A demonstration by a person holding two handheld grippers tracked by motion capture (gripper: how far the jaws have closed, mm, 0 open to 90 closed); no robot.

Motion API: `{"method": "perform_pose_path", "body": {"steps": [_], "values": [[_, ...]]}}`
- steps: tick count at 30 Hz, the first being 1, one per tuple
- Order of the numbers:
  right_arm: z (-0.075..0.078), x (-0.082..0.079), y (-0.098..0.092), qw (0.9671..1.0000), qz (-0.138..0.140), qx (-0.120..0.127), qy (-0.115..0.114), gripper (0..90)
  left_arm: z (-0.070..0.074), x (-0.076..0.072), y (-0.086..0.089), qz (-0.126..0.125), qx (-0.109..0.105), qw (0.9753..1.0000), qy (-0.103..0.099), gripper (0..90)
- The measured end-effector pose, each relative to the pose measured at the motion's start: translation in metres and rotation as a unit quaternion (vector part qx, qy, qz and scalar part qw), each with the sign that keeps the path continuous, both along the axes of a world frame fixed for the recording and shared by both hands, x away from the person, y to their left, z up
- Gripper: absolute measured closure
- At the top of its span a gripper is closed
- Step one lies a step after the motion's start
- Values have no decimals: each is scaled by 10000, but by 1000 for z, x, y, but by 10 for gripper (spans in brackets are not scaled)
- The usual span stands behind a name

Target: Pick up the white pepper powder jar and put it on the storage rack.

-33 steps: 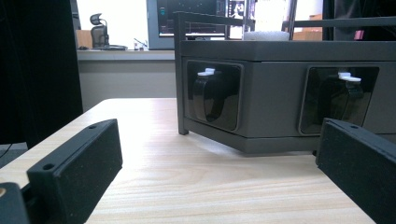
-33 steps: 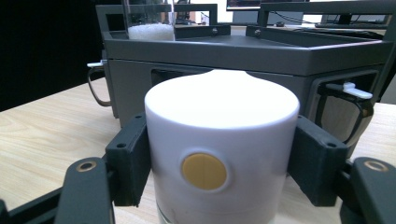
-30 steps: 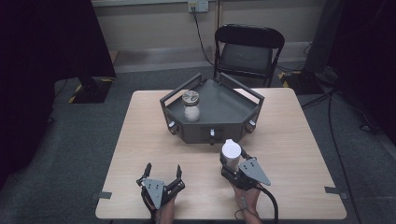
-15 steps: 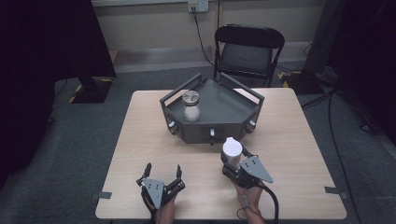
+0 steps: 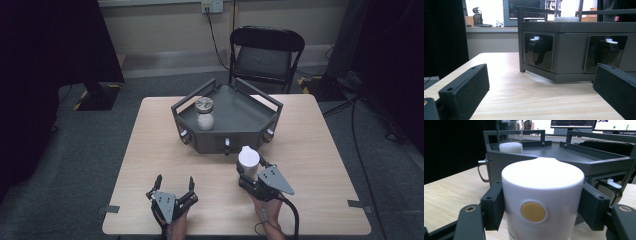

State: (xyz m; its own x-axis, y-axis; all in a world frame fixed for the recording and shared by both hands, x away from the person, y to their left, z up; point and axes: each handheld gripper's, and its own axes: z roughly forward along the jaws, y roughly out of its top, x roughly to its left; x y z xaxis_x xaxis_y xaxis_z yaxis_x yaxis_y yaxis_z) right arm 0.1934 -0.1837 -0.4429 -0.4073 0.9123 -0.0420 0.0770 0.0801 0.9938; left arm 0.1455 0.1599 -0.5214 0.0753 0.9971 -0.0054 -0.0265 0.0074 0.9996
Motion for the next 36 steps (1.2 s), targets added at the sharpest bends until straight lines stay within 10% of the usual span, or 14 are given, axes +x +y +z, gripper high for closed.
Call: {"method": "perform_pose_path", "body": {"steps": [36], "values": [[40,11,-16,9992,372,-62,-148,304,0,0,0,0,1,10000,2,1]]}}
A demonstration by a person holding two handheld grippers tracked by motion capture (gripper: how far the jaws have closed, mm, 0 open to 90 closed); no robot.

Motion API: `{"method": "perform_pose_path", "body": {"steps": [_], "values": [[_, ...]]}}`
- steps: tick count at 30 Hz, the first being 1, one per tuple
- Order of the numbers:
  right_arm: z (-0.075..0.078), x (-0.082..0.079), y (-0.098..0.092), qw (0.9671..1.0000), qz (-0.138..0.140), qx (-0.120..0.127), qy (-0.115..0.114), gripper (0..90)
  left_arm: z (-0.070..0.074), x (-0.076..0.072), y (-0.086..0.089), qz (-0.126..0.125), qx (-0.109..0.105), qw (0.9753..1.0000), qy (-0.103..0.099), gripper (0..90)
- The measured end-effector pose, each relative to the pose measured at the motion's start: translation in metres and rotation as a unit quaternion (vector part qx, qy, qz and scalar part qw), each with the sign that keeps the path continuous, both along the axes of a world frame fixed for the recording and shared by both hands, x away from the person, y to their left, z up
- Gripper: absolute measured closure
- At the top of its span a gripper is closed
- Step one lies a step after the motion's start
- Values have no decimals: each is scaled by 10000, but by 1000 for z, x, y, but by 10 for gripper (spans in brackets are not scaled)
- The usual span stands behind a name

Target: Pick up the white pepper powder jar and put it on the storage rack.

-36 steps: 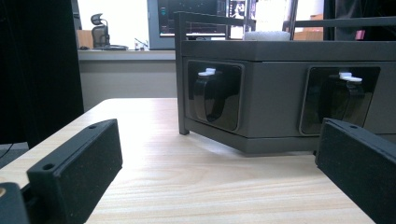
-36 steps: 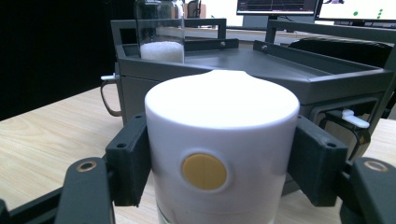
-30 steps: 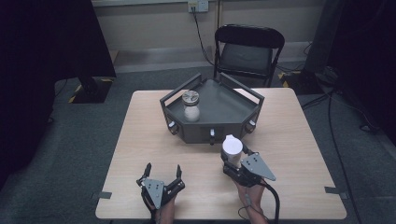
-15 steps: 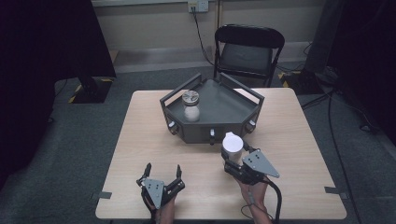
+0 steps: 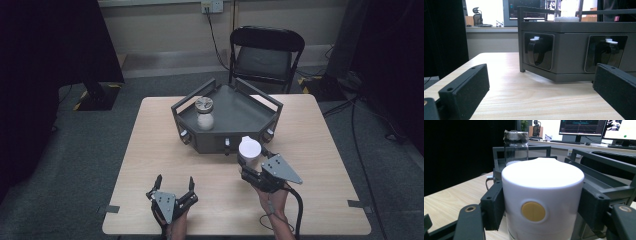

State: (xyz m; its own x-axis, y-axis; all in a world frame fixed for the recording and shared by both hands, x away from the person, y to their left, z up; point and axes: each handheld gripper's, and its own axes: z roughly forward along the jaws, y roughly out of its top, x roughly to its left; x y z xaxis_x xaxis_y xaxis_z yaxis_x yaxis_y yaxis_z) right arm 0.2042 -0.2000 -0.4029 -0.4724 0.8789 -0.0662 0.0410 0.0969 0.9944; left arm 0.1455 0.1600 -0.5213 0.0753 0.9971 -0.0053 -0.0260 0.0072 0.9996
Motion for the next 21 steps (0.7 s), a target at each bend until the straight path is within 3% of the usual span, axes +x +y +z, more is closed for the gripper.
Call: {"method": "perform_pose_path", "body": {"steps": [21], "values": [[23,21,4,9999,100,19,-18,304,0,0,0,0,-2,10000,3,0]]}}
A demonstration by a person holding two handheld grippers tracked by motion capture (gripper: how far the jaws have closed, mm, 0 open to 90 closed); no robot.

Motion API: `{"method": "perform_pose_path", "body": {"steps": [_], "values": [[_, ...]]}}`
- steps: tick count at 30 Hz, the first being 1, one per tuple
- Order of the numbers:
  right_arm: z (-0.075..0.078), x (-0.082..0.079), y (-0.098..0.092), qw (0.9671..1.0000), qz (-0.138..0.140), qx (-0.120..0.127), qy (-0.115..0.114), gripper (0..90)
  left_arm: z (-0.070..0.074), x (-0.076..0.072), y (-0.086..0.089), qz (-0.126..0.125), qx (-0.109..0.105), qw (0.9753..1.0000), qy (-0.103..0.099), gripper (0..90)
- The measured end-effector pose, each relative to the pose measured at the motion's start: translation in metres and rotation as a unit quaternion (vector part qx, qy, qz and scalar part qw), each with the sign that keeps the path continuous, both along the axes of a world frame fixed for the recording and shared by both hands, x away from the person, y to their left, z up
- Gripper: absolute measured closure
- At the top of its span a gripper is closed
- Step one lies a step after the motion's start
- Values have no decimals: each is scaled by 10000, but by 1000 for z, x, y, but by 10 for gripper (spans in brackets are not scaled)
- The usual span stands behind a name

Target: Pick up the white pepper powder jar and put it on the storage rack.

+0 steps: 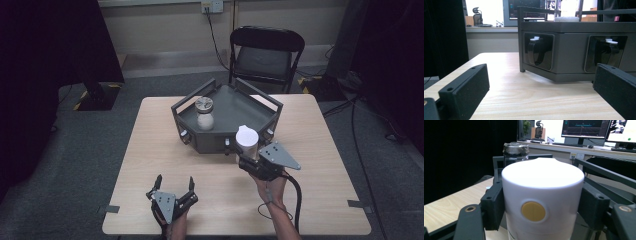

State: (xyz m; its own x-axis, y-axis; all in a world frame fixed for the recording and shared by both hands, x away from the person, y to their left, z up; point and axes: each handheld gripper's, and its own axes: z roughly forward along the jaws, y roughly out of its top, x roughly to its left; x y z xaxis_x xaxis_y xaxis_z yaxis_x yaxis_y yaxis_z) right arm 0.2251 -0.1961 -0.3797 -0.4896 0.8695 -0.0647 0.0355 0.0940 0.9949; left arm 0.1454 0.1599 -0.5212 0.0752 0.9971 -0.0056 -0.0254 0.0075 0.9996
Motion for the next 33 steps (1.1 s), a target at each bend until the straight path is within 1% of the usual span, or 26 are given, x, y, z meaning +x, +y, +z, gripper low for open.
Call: {"method": "perform_pose_path", "body": {"steps": [2,4,11,13,16,20,25,33], "values": [[1,2,1,10000,-2,-19,-22,304,0,0,0,-2,-4,10000,-2,0],[1,2,3,9999,-20,-53,-106,304,0,0,0,-2,-3,10000,-2,0],[9,9,7,9999,-42,-33,-120,304,0,0,0,-2,-4,10000,-2,0],[11,11,8,9998,-86,-38,-171,305,0,0,0,-2,-4,10000,-3,0],[16,15,10,9996,-147,68,-225,304,0,0,0,-3,-4,10000,-3,0],[24,22,14,9994,-202,-20,-272,305,0,0,0,-3,-4,10000,-3,0],[25,27,21,9988,-357,34,-345,305,0,0,0,-2,-4,10000,-2,0],[33,39,34,9978,-565,-29,-346,304,0,0,0,-1,1,10000,-4,0]]}}
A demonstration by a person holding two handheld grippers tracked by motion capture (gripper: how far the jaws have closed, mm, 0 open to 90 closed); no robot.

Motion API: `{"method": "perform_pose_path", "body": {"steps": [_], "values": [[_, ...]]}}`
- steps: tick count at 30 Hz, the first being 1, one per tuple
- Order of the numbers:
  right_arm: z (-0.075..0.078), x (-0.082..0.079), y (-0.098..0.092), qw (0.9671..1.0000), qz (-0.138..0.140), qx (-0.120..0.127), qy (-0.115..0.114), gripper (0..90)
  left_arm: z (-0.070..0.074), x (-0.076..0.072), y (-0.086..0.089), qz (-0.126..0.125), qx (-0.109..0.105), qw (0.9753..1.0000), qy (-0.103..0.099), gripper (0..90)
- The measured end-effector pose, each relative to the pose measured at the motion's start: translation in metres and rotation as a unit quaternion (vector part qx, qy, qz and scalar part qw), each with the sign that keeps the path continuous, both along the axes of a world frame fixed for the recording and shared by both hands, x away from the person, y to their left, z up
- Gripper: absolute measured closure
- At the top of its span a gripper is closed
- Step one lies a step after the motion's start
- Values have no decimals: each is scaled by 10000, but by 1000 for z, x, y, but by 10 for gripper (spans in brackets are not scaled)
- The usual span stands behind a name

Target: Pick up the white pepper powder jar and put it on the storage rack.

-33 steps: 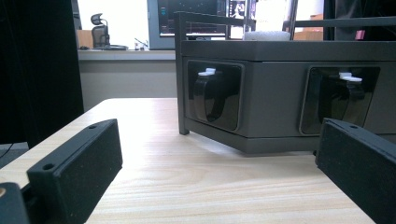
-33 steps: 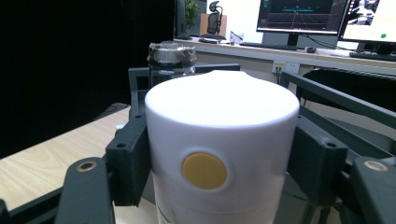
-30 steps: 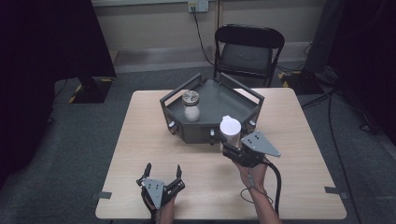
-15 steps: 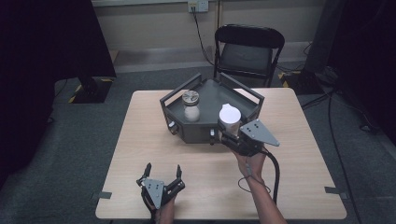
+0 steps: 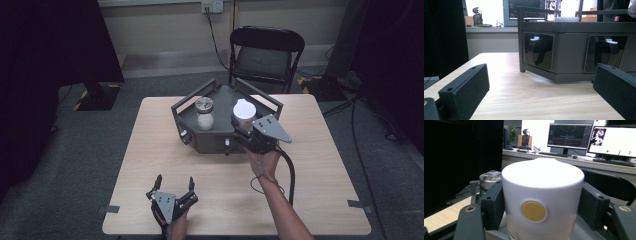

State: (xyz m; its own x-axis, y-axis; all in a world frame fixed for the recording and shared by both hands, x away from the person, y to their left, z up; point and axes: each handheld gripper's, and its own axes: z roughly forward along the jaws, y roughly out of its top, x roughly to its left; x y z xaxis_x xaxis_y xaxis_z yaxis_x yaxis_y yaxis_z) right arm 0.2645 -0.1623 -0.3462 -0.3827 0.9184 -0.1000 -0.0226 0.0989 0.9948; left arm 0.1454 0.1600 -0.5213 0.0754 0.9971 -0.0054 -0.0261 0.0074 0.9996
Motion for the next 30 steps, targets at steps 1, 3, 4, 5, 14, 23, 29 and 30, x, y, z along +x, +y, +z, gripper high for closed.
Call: {"method": "perform_pose_path", "body": {"steps": [1,3,4,5,14,23,29,30], "values": [[2,1,2,10000,-37,-8,7,305,0,0,0,0,1,10000,1,0],[6,5,5,10000,-69,2,54,304,0,0,0,-1,0,10000,0,0],[7,8,6,9999,-86,19,70,304,0,0,0,0,0,10000,-1,0],[8,10,7,9999,-108,58,81,304,0,0,0,0,0,10000,-1,0],[15,30,18,9990,-307,223,252,304,0,0,0,0,6,10000,4,0],[19,48,31,9987,-425,102,278,305,0,0,0,7,5,10000,2,0],[20,61,36,9978,-527,120,382,305,0,0,0,-4,-1,10000,0,0],[19,63,37,9976,-549,128,413,305,0,0,0,-8,-2,10000,1,0]]}}
